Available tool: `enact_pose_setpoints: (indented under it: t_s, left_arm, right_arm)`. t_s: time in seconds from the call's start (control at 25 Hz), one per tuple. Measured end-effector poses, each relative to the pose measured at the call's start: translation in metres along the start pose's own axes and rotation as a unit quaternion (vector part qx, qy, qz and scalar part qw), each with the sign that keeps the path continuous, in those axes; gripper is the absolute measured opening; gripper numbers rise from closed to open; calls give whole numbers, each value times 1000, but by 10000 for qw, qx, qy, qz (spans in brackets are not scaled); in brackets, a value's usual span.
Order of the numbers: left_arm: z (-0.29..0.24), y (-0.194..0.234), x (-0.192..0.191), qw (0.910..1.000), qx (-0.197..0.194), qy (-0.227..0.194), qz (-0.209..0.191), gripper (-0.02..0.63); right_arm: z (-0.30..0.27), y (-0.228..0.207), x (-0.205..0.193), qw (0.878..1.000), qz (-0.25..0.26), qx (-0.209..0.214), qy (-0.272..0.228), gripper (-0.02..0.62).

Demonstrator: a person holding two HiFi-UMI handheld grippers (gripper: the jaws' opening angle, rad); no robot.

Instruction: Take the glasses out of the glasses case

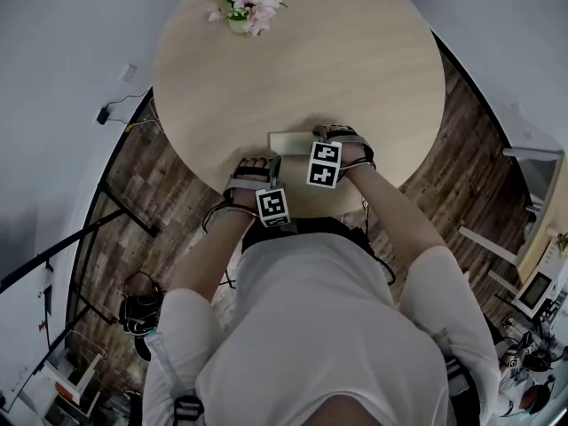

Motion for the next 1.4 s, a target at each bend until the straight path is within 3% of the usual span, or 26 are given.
enact_pose_setpoints:
  t_s: [0.48, 0.84, 1.12, 1.4]
  left_arm:
    - [-7, 0, -2, 9990, 73, 416, -144, -3]
    - [-10, -3, -2, 9986, 171, 497, -94, -3]
    - [-9, -2, -1, 9986, 140, 502, -87, -3]
    - [-7, -2, -1, 9988, 110, 467, -72, -3]
  right_arm:
    - [0, 0, 0, 10000, -34, 15, -10, 269]
    - [-2, -8, -1, 9990, -90, 425, -52, 268]
    - [-2, -26, -2, 9933, -374, 1079, -169, 268]
    - [9, -30, -8, 9925, -665, 967, -350, 268]
Point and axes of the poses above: the fingertips, and each gripper's own axes: z backward along the fingers, y to its left, x out of its top, the point moved 10 cm from there along z, backward along the fingers, and after that the axes turned 10 degrees about -x, right-handed, at the moved point
